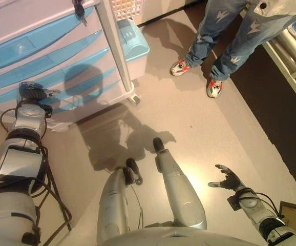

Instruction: Open the drawer and pick up the medicine

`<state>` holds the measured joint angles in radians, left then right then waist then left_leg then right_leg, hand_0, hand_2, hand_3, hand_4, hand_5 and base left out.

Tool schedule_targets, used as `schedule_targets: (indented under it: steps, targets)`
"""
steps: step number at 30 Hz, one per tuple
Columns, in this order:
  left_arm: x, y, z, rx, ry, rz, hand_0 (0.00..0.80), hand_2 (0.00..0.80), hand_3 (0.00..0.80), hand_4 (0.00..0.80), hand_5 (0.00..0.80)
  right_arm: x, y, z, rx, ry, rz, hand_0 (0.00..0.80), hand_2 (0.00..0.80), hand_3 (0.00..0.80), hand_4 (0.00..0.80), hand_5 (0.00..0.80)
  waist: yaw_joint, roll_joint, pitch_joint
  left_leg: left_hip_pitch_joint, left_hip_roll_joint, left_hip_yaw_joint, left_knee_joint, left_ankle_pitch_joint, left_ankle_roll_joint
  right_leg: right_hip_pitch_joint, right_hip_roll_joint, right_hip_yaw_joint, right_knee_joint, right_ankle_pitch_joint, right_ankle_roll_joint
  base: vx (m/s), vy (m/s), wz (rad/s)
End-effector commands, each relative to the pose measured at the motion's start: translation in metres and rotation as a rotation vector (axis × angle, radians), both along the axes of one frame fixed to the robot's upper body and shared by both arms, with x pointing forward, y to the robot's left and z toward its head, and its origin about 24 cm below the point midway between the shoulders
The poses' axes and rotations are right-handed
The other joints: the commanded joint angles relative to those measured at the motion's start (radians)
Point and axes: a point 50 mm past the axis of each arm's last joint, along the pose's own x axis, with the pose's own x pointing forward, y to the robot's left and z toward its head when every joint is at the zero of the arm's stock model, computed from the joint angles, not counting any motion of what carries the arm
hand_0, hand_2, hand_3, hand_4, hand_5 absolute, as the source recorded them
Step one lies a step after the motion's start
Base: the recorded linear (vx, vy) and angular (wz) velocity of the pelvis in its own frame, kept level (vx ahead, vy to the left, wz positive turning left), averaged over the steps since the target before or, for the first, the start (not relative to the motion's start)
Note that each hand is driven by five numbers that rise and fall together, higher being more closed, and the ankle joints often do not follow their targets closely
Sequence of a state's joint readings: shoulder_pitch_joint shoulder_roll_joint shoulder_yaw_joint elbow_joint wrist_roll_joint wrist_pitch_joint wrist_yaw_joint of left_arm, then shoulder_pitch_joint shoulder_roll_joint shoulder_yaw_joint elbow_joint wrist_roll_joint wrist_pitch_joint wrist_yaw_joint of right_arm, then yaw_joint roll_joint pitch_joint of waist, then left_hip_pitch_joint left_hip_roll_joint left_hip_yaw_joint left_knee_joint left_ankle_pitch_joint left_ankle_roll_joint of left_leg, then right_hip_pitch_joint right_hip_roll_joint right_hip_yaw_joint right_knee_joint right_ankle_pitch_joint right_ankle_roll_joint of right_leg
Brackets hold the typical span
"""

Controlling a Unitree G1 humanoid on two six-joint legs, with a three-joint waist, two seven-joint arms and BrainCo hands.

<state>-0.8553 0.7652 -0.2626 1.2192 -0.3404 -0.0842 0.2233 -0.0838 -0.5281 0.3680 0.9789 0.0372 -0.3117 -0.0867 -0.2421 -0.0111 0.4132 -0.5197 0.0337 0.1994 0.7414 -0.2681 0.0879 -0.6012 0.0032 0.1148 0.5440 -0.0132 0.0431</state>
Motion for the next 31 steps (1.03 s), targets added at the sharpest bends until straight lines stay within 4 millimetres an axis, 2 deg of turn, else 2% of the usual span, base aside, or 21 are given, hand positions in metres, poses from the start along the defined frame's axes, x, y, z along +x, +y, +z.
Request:
schedule_targets:
  steps: [1,3,6,11,18,21,24,28,31]
  targets:
    - [-0.018,0.005,-0.021,-0.169,-0.107,-0.076,0.0,0.0,0.0,0.0,0.0,-0.019,0.009,-0.012,0.035,0.021,-0.02,0.0,0.0,0.0,0.0,0.0,0.022,-0.017,-0.072,0.087,-0.063,0.027,-0.138,0.056,0.018,0.091,-0.021,0.007,-0.074,0.002,-0.02,-0.042,-0.195,0.1]
    - [-0.027,-0.007,-0.05,-0.277,-0.105,-0.13,0.0,0.0,0.0,0.0,0.0,-0.022,0.013,-0.015,0.06,0.026,-0.033,0.0,0.0,0.0,0.0,0.0,0.042,-0.016,-0.09,0.131,-0.078,0.013,-0.186,0.071,0.01,0.138,-0.031,-0.003,-0.109,0.003,-0.017,0.058,-0.153,0.05]
    - [-0.051,-0.03,-0.101,-0.418,-0.056,-0.22,0.0,0.0,0.0,0.0,0.0,-0.029,0.019,-0.021,0.095,0.053,-0.042,0.0,0.0,0.0,0.0,0.0,0.081,-0.015,-0.147,0.22,-0.106,-0.023,-0.28,0.099,-0.008,0.239,-0.047,-0.028,-0.183,-0.002,-0.013,0.099,-0.173,0.1]
    - [-0.092,-0.06,-0.157,-0.562,0.056,-0.299,0.0,0.0,0.0,0.0,0.0,-0.046,0.029,-0.035,0.135,0.152,-0.057,0.0,0.0,0.0,0.0,0.0,0.131,-0.005,-0.255,0.368,-0.116,-0.073,-0.466,0.153,-0.04,0.418,-0.043,-0.069,-0.337,0.001,-0.019,0.143,-0.151,0.22]
    - [-0.149,-0.094,-0.214,-0.746,0.18,-0.266,0.0,0.0,0.0,0.0,0.0,-0.055,0.039,-0.046,0.243,0.221,-0.126,0.0,0.0,0.0,0.0,0.0,0.189,0.0,-0.346,0.507,-0.099,-0.124,-0.655,0.219,-0.065,0.582,-0.017,-0.133,-0.493,0.016,-0.038,0.021,-0.143,0.27]
    - [-0.178,-0.104,-0.24,-0.809,0.284,-0.16,0.0,0.0,0.0,0.0,0.0,-0.058,0.045,-0.051,0.292,0.247,-0.167,0.0,0.0,0.0,0.0,0.0,0.208,-0.004,-0.37,0.536,-0.092,-0.144,-0.699,0.234,-0.07,0.618,-0.008,-0.155,-0.524,0.015,-0.044,-0.055,-0.119,0.23]
    - [-0.215,-0.115,-0.267,-0.857,0.474,-0.091,0.0,0.0,0.0,0.0,0.0,-0.065,0.054,-0.059,0.328,0.301,-0.203,0.0,0.0,0.0,0.0,0.0,0.22,-0.012,-0.391,0.557,-0.087,-0.159,-0.744,0.253,-0.074,0.643,0.002,-0.169,-0.557,0.019,-0.045,-0.072,-0.087,0.2]
    - [-0.252,-0.138,-0.29,-0.883,0.697,-0.091,0.0,0.0,0.0,0.0,0.0,-0.073,0.06,-0.067,0.326,0.394,-0.205,0.0,0.0,0.0,0.0,0.0,0.233,-0.015,-0.405,0.574,-0.077,-0.162,-0.801,0.28,-0.082,0.669,0.003,-0.199,-0.617,0.042,-0.039,-0.089,-0.04,0.17]
    - [-0.259,-0.153,-0.296,-0.898,0.787,-0.132,0.0,0.0,0.0,0.0,0.0,-0.076,0.066,-0.07,0.312,0.436,-0.185,0.0,0.0,0.0,0.0,0.0,0.238,-0.017,-0.415,0.578,-0.072,-0.167,-0.826,0.29,-0.087,0.673,0.0,-0.22,-0.631,0.05,-0.034,-0.081,-0.028,0.13]
